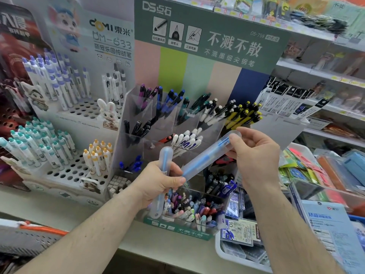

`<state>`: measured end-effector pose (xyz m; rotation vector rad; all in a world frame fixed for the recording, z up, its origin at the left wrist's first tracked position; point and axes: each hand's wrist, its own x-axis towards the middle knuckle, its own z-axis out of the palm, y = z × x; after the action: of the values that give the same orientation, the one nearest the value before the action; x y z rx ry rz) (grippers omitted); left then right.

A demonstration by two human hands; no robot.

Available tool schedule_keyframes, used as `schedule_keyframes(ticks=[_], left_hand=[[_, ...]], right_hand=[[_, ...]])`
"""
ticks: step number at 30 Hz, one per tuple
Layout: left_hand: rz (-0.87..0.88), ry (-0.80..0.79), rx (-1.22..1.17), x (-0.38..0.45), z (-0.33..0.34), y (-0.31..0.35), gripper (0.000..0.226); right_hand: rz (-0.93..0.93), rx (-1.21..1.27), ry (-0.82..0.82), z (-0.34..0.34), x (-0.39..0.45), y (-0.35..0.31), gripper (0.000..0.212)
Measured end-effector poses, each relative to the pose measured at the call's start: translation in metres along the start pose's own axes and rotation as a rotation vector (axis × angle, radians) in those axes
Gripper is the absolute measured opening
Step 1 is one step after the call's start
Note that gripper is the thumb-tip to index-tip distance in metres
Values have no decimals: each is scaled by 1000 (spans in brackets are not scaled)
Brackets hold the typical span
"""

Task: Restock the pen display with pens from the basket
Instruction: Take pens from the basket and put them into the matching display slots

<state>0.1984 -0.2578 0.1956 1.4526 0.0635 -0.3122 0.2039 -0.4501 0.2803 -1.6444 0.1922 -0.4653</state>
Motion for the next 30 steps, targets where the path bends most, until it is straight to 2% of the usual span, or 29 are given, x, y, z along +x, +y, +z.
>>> schedule_keyframes(ticks=[4, 7, 10, 17, 20, 24, 28, 30], left_hand=[[12, 29, 76, 3, -5, 0, 1], [1, 66, -2, 7, -15, 3, 14], [2, 71, -73, 7, -18, 7, 19], [0, 54, -47, 9, -15, 1, 24], [1, 33, -46, 10, -14, 0, 23], [1, 23, -23, 9, -13, -1, 23], [-2, 11, -8, 6, -12, 3, 20], [12, 22, 82, 2, -11, 7, 16]], right_hand=[[-66, -7, 5, -6, 4, -4, 18], [-176, -71, -17, -13, 9, -5, 17], [-290, -241, -53, -11, 7, 3, 16], [-424, -526, -120, 22, -13, 46, 10], [-408, -637, -184, 34, -21, 59, 5], [-287, -874, -270, 45, -24, 64, 10], [-220, -910, -321, 49, -22, 60, 11], [-205, -895, -330, 48, -22, 53, 11]])
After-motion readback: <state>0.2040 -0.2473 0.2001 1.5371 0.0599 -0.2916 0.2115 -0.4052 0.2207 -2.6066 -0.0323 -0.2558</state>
